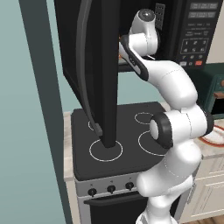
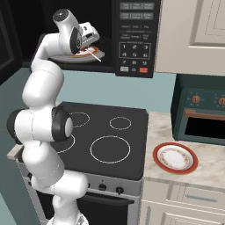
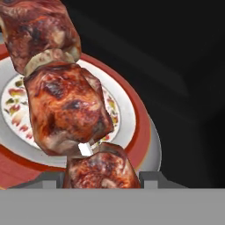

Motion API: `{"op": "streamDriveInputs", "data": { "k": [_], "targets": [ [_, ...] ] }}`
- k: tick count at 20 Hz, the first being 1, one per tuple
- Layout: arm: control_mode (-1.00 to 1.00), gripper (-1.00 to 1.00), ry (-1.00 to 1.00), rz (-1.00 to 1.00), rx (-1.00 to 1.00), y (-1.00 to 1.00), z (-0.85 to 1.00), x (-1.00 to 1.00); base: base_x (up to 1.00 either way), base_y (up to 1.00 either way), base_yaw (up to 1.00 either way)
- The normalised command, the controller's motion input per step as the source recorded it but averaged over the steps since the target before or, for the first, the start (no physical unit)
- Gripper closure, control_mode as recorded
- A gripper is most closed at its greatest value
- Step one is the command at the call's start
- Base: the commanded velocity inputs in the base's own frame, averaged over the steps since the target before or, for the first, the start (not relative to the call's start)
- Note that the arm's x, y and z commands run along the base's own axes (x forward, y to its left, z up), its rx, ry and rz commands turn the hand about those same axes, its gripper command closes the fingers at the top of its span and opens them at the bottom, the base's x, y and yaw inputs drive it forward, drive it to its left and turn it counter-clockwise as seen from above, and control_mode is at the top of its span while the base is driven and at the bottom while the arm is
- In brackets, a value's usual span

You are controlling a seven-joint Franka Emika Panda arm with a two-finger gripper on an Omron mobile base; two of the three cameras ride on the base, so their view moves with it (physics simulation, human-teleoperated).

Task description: Pick the kebab skewer from the counter and place it in the microwave. Then turn on the microwave.

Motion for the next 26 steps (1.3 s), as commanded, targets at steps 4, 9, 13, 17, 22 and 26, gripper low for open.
{"op": "streamDriveInputs", "data": {
  "k": [4,9,13,17,22,26],
  "targets": [
    [-1.0,1.0,0.02,0.0,0.0,0.08,0.01,0.25,0.0,0.0,0.0],
    [-1.0,1.0,0.01,0.0,0.0,0.08,0.0,0.24,0.0,0.0,0.0],
    [-1.0,1.0,0.0,0.0,0.0,0.06,0.0,0.21,0.0,0.0,0.0],
    [-1.0,1.0,0.0,0.0,0.0,0.06,0.0,0.19,0.0,0.0,0.0],
    [-1.0,1.0,0.02,0.0,0.0,0.02,0.0,0.13,0.0,0.0,0.0],
    [-1.0,1.0,0.02,0.0,0.0,0.0,-0.01,0.1,0.0,0.0,0.0]
  ]
}}
